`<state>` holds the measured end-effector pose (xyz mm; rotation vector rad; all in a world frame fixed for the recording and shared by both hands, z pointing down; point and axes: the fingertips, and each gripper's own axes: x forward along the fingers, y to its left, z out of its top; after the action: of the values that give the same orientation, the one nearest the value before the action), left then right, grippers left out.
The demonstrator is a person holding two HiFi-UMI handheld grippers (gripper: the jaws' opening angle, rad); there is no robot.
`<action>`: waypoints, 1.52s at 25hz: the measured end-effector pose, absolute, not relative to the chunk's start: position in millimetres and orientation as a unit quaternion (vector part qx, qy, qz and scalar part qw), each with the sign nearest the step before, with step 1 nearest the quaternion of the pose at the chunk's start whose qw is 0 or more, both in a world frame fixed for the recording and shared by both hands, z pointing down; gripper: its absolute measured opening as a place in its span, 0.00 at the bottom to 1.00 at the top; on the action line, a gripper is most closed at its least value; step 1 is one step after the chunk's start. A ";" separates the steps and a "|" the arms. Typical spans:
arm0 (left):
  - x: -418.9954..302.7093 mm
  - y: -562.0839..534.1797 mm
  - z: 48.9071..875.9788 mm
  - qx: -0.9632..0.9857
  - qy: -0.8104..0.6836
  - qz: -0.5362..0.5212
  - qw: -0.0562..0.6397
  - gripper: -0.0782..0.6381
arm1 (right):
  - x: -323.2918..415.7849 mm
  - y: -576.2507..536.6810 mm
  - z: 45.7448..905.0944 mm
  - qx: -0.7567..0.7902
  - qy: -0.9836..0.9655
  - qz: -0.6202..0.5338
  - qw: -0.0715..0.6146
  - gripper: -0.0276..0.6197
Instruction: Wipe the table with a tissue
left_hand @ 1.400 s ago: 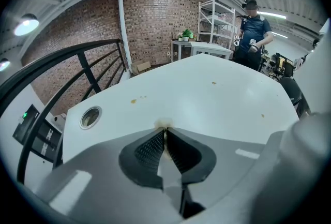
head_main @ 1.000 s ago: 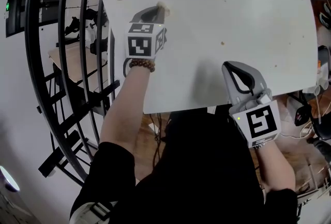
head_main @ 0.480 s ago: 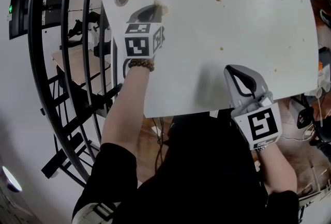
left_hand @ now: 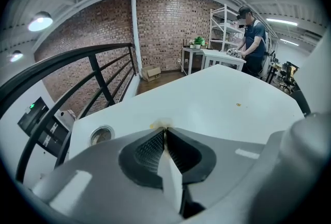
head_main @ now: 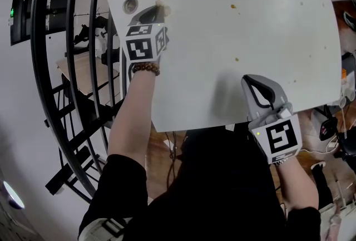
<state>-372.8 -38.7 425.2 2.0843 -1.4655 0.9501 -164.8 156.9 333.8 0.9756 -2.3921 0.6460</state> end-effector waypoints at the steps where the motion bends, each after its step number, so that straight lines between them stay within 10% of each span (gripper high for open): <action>1: -375.2 -41.4 425.5 0.748 -0.529 0.342 0.209 0.16 | -164.5 156.1 334.4 0.356 -0.872 0.236 0.237 0.03; 38: -359.3 -85.3 443.3 0.746 -0.512 0.376 0.201 0.16 | -129.8 153.2 349.0 0.376 -0.856 0.262 0.238 0.03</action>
<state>-359.3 -85.3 443.3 2.0850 -1.4294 1.0502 -129.8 153.2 349.0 1.0299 -2.3463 0.7171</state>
